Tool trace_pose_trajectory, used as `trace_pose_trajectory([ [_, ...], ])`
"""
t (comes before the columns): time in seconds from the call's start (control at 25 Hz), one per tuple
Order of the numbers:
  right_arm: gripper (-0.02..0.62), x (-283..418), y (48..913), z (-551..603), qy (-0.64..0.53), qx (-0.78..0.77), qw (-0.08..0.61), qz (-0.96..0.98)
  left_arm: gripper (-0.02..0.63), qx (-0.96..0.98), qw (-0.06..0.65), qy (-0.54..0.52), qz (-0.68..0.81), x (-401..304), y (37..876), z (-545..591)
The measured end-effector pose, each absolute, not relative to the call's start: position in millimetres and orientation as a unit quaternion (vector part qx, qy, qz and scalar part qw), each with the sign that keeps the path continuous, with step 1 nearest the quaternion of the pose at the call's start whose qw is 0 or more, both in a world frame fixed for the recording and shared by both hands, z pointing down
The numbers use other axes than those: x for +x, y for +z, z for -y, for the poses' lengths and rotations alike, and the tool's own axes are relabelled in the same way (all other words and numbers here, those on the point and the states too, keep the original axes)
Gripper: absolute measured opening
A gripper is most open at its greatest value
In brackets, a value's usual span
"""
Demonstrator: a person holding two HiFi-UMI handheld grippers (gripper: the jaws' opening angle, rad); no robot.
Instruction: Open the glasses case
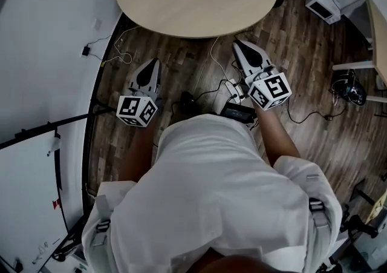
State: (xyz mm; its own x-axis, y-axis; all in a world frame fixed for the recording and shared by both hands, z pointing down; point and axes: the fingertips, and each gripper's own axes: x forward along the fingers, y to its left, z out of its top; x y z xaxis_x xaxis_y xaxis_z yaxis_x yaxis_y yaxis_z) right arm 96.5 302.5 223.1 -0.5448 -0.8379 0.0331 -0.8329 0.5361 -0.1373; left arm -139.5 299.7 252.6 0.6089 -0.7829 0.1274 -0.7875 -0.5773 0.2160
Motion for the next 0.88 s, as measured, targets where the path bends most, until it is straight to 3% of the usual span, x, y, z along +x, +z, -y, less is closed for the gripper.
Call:
trace_pose_trajectory([
  [0.24, 0.025, 130.2, 236.3, -370.5, -0.115, -0.470, 0.056, -0.873, 0.014, 0.906, 0.153, 0.029, 0.394, -89.6, 263.8, -366.8],
  [0.52, 0.025, 133.0, 271.0, -418.3, -0.132, -0.468, 0.028, -0.873, 0.012, 0.905, 0.165, 0.054, 0.388, -77.0, 282.2, -415.7],
  [0.88, 0.025, 145.5, 261.5, -416.1, -0.116, -0.502, 0.011, -0.857, 0.014, 0.920, 0.128, 0.017, 0.370, -69.4, 237.8, -397.4],
])
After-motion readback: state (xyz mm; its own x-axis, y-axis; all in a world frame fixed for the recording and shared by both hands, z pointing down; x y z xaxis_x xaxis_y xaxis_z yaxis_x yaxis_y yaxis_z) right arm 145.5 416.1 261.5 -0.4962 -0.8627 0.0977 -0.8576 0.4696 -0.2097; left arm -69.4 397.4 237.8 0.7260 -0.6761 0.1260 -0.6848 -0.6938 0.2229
